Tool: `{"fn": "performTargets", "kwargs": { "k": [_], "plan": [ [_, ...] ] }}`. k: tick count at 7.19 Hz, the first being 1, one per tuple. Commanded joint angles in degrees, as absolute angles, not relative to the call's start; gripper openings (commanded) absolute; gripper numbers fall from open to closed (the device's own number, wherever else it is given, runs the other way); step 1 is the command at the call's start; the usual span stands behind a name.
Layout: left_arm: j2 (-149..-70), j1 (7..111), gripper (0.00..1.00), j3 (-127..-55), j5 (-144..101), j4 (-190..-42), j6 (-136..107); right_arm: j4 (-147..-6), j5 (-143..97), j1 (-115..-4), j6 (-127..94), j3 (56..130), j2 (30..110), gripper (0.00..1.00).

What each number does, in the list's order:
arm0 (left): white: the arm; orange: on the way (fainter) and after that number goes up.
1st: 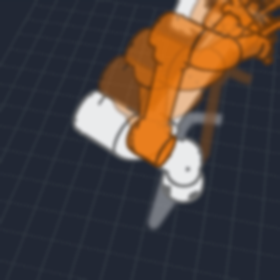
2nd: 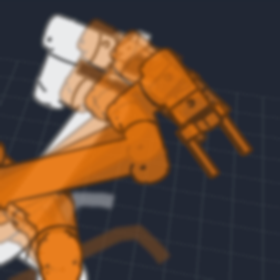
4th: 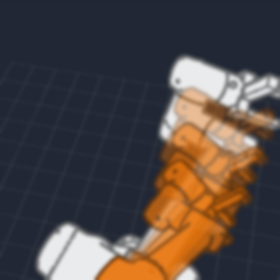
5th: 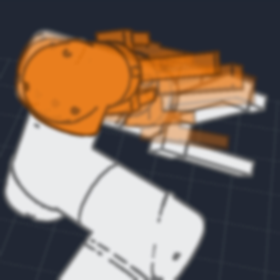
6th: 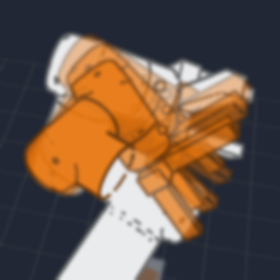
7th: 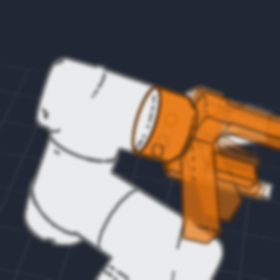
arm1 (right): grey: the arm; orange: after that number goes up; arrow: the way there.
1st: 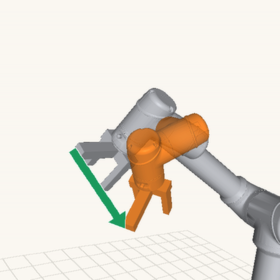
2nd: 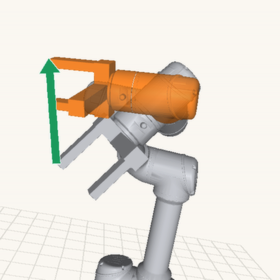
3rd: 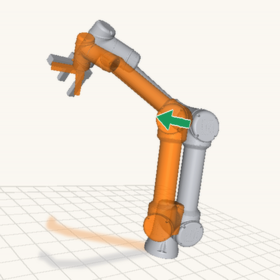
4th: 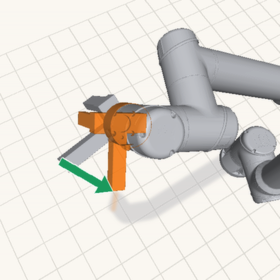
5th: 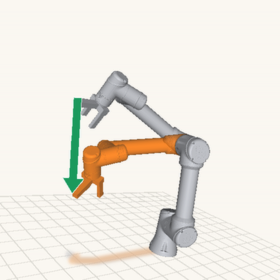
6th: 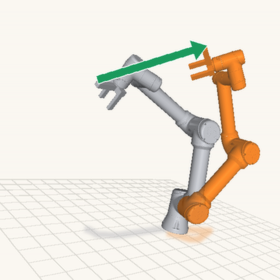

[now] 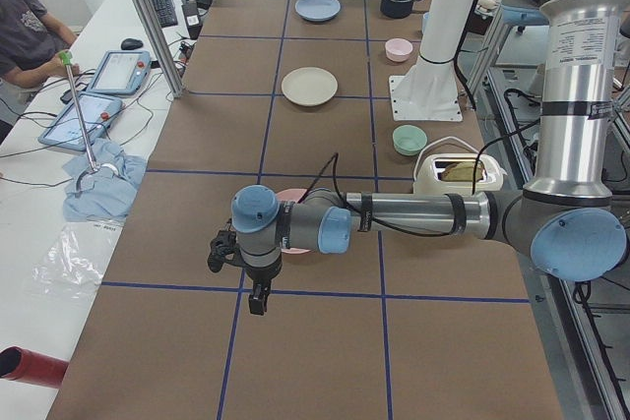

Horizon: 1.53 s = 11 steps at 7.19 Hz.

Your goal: Stack three plates with pink and blue

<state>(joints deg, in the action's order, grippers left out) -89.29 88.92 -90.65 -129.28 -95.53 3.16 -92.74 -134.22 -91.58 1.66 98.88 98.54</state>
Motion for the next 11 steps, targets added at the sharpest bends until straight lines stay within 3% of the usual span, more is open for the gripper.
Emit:
{"fn": "performTargets", "kwargs": {
  "k": [1, 6, 11],
  "plan": [
    [-89.91, 88.77, 1.0, -91.49, -129.37, -96.33, 3.43, -92.55, -134.65, -91.58, 1.58, 98.96, 98.53, 1.0],
    [-91.76, 85.17, 1.0, -88.35, -137.81, -107.92, 2.47, -92.02, -135.26, -91.58, 1.76, 100.11, 97.91, 1.0],
    [-86.22, 67.19, 0.99, -82.11, -135.29, -140.32, -42.39, -92.11, -135.62, -91.58, 1.58, 100.29, 97.65, 1.0]
  ]
}}
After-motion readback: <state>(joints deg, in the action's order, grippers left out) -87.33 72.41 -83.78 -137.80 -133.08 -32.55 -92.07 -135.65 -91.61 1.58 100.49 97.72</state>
